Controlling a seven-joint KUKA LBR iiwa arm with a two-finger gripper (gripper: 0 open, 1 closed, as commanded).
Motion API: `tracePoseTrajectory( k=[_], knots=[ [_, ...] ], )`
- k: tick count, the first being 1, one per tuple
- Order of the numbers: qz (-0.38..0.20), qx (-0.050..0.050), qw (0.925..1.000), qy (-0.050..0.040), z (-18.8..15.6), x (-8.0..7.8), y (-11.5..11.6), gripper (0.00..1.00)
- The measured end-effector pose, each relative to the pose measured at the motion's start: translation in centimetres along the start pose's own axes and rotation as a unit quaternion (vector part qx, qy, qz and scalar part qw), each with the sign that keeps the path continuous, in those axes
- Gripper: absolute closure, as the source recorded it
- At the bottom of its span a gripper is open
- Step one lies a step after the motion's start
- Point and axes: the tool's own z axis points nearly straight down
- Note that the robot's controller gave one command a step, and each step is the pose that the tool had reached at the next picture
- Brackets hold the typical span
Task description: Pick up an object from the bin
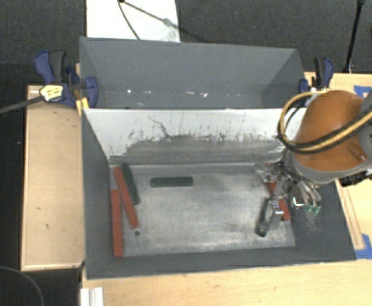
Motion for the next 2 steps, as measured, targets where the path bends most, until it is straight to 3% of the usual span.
tracePoseTrajectory(
  k=[1,2],
  knots=[
    [0.046,0.002,0.9989,-0.0034,7.3,-2.7,-10.1,0.0],
    [-0.102,0.0,0.9948,-0.0036,8.0,-1.3,-5.4,0.0]
  ],
)
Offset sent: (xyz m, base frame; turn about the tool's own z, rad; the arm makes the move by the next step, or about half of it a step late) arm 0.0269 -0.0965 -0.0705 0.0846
